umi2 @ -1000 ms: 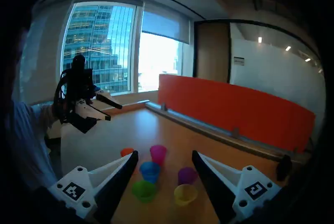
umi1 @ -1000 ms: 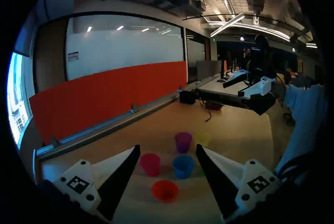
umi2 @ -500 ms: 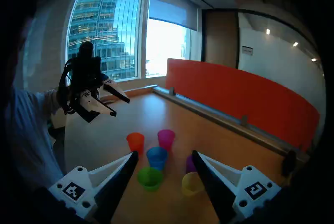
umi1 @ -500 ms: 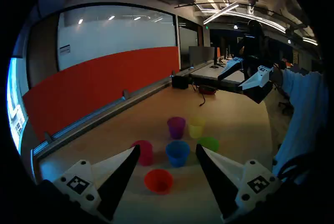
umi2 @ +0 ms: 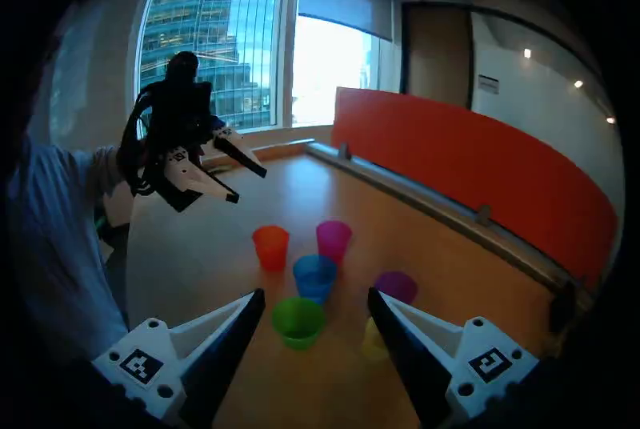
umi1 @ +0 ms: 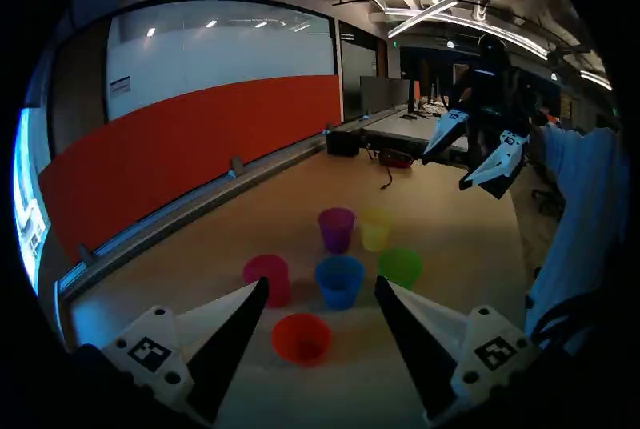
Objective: Pour water
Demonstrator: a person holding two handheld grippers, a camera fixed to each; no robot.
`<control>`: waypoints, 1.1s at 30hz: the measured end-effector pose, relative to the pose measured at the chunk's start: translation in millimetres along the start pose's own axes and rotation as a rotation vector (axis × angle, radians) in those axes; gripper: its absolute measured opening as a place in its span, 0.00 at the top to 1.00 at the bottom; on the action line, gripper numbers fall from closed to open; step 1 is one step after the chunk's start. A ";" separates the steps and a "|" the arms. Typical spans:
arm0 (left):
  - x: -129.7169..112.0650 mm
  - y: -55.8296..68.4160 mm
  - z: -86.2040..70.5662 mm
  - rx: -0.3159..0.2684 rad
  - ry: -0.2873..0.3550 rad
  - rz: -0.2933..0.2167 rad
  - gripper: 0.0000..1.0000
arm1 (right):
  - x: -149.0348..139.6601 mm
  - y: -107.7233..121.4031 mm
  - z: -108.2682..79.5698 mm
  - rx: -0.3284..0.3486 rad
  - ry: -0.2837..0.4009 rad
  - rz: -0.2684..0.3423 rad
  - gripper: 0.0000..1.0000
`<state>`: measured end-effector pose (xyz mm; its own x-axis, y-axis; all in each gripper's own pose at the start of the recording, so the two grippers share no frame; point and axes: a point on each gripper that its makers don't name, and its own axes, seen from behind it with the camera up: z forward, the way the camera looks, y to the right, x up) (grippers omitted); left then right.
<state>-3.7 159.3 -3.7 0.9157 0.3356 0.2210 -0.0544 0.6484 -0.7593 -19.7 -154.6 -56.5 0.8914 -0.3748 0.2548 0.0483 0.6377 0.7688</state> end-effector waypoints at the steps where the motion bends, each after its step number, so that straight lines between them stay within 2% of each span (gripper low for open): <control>1: -1.7 0.2 1.2 -0.001 -0.002 -0.001 0.01 | -3.4 -0.7 2.0 0.002 -0.005 0.001 0.00; 11: -16.8 3.8 13.9 -0.013 -0.027 0.000 0.01 | -37.2 -5.6 20.4 0.023 -0.055 0.002 0.00; 33: -25.8 13.1 39.3 -0.052 -0.036 -0.006 0.01 | -94.0 -12.8 71.4 0.045 -0.137 -0.022 0.00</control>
<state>-43.7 186.0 4.8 0.9011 0.3566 0.2465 -0.0277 0.6147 -0.7883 -136.4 -175.6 -48.4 0.8204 -0.4786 0.3128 0.0441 0.5984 0.8000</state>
